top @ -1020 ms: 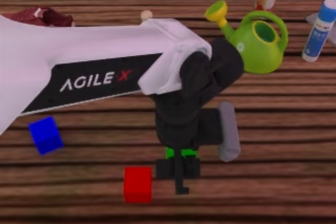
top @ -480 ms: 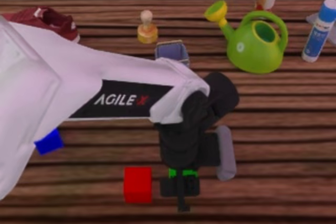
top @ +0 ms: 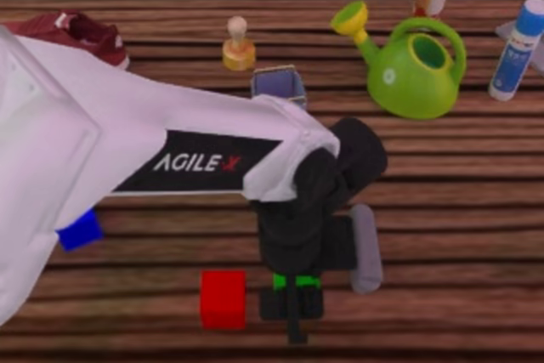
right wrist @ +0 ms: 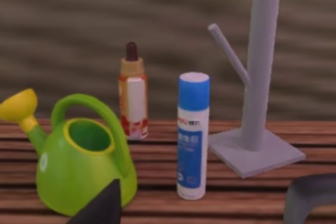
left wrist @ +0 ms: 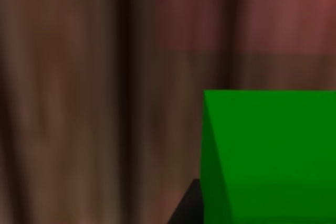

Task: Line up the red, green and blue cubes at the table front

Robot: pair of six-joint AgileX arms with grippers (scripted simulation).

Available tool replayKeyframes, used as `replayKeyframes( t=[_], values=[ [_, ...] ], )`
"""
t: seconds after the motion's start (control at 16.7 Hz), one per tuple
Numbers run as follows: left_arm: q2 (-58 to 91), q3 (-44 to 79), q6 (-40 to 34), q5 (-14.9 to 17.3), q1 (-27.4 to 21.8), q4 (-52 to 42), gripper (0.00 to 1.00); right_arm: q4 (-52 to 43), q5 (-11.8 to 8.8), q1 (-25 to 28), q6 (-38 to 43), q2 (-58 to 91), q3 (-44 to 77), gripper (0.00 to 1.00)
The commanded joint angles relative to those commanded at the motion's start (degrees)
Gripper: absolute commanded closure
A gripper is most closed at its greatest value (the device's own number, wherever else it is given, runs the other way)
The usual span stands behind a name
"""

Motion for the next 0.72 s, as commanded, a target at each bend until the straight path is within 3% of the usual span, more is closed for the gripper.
replayKeyframes(
  t=[0.48, 0.72],
  values=[
    [0.00, 0.00, 0.00, 0.00, 0.00, 0.00, 0.02, 0.00, 0.00, 0.00, 0.00, 0.00, 0.00, 0.00],
    [0.00, 0.00, 0.00, 0.00, 0.00, 0.00, 0.00, 0.00, 0.00, 0.00, 0.00, 0.00, 0.00, 0.00]
  ],
)
